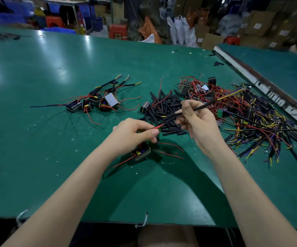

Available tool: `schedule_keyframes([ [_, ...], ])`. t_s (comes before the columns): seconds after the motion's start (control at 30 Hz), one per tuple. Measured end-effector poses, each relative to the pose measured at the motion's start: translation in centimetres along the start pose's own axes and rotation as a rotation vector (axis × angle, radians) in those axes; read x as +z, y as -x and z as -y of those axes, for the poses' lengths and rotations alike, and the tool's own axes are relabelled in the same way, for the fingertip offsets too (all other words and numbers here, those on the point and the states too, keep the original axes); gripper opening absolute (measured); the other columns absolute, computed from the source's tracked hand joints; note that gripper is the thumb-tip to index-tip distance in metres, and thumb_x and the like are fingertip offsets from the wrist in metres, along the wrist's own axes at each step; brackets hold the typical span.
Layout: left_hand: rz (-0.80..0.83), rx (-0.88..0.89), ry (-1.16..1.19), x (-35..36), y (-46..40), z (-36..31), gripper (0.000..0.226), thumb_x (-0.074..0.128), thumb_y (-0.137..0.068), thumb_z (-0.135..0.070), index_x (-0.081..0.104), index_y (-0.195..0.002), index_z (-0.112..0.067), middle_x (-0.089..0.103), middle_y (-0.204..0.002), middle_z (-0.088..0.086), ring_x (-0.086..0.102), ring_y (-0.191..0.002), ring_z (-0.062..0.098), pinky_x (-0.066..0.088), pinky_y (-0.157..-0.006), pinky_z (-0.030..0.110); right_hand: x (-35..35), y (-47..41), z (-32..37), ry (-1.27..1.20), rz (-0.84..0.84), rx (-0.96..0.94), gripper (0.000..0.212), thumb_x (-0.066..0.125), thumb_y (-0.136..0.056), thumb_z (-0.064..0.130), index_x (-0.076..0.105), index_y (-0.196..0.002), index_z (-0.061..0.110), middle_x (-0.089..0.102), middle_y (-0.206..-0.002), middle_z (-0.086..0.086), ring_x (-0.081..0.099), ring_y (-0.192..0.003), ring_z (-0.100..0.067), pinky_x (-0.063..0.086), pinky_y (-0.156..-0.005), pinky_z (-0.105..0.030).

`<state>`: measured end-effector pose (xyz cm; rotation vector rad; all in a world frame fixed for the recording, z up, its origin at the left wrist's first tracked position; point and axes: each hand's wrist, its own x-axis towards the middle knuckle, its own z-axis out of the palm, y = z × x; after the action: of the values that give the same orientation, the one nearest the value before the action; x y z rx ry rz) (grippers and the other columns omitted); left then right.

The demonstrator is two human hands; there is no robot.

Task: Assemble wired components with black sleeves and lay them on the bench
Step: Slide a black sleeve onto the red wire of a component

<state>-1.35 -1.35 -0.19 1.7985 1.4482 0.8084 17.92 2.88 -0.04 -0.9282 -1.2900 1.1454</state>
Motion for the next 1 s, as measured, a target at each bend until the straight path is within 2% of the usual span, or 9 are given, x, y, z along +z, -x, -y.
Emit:
schedule_keyframes([
  [0.1, -0.093, -0.016, 0.039, 0.0, 0.2, 0.4, 0.023, 0.061, -0.087, -0.046, 0.071, -0.069, -0.035, 0.068, -0.066, -0.018, 0.048, -0.061, -0.003, 0.035, -0.103, 0.054, 0.8, -0.3, 0.4, 0.024, 0.038, 0.004, 0.014, 0.062, -0.084, 0.029, 0.056, -0.093, 0.020, 0.065, -0.067, 0.008, 0.060, -0.056, -0.008, 0.043, -0.053, -0.019],
  [0.2, -0.105, -0.009, 0.089, -0.5, 0.4, 0.6, 0.021, 0.062, -0.086, -0.047, 0.071, -0.070, -0.037, 0.067, -0.066, -0.023, 0.051, -0.065, -0.003, 0.037, -0.102, 0.053, 1.8, -0.4, 1.0, 0.029, 0.074, -0.013, 0.020, 0.065, -0.079, 0.030, 0.056, -0.095, 0.021, 0.067, -0.068, 0.009, 0.061, -0.058, -0.006, 0.045, -0.053, -0.017],
  [0.27, -0.116, -0.005, 0.128, -0.7, 0.4, 0.7, 0.018, 0.063, -0.085, -0.047, 0.072, -0.073, -0.036, 0.070, -0.071, -0.021, 0.057, -0.071, 0.002, 0.039, -0.101, 0.049, 2.4, -0.4, 0.9, 0.051, 0.110, 0.000, 0.016, 0.066, -0.084, 0.021, 0.056, -0.096, 0.021, 0.068, -0.069, 0.009, 0.063, -0.061, -0.005, 0.047, -0.054, -0.016],
  [0.33, -0.166, -0.009, 0.149, -0.9, 0.4, 0.9, 0.019, 0.064, -0.084, -0.046, 0.072, -0.072, -0.034, 0.070, -0.070, -0.018, 0.055, -0.064, 0.004, 0.042, -0.092, 0.042, 3.0, -0.4, 0.7, 0.087, 0.119, 0.014, 0.014, 0.065, -0.087, 0.014, 0.056, -0.096, 0.021, 0.068, -0.067, 0.011, 0.064, -0.062, -0.003, 0.048, -0.055, -0.015],
  [0.47, -0.220, -0.015, 0.169, -1.2, 0.5, 0.8, 0.021, 0.064, -0.084, -0.046, 0.070, -0.068, -0.035, 0.069, -0.067, -0.018, 0.048, -0.056, -0.002, 0.041, -0.089, 0.046, 4.2, -0.5, 0.7, 0.091, 0.100, 0.024, 0.013, 0.067, -0.087, 0.013, 0.058, -0.093, 0.020, 0.068, -0.067, 0.012, 0.064, -0.062, -0.003, 0.047, -0.055, -0.015],
  [0.57, -0.255, -0.025, 0.168, -1.7, 0.5, 0.7, 0.022, 0.064, -0.085, -0.044, 0.068, -0.065, -0.036, 0.064, -0.057, -0.021, 0.045, -0.047, -0.008, 0.035, -0.076, 0.041, 5.2, -0.9, 0.9, 0.075, 0.088, 0.036, 0.013, 0.069, -0.085, 0.014, 0.059, -0.091, 0.020, 0.070, -0.071, 0.012, 0.065, -0.063, -0.002, 0.048, -0.055, -0.014],
  [0.67, -0.271, -0.039, 0.178, -2.2, 0.3, 0.7, 0.025, 0.065, -0.085, -0.043, 0.067, -0.062, -0.033, 0.056, -0.047, -0.020, 0.043, -0.044, -0.007, 0.030, -0.072, 0.037, 6.3, -1.5, 1.0, 0.041, 0.078, 0.054, 0.016, 0.071, -0.083, 0.013, 0.060, -0.090, 0.022, 0.071, -0.074, 0.010, 0.065, -0.069, -0.003, 0.047, -0.056, -0.014],
  [0.83, -0.330, -0.086, 0.220, -3.1, -0.3, 1.0, 0.027, 0.065, -0.085, -0.044, 0.070, -0.063, -0.029, 0.059, -0.050, -0.016, 0.042, -0.044, -0.002, 0.032, -0.072, 0.037, 8.1, -2.7, 0.6, -0.059, 0.045, 0.094, 0.020, 0.074, -0.080, 0.007, 0.060, -0.089, 0.019, 0.065, -0.071, 0.003, 0.062, -0.069, -0.009, 0.044, -0.056, -0.016],
  [1.0, -0.407, -0.110, 0.195, -3.9, -1.1, 1.5, 0.024, 0.066, -0.085, -0.040, 0.072, -0.066, -0.027, 0.066, -0.059, -0.011, 0.045, -0.048, -0.001, 0.040, -0.070, 0.036, 9.2, -4.7, 0.7, 0.050, 0.066, 0.153, 0.022, 0.075, -0.079, 0.007, 0.058, -0.090, 0.017, 0.057, -0.071, -0.005, 0.061, -0.066, -0.014, 0.043, -0.053, -0.014],
])
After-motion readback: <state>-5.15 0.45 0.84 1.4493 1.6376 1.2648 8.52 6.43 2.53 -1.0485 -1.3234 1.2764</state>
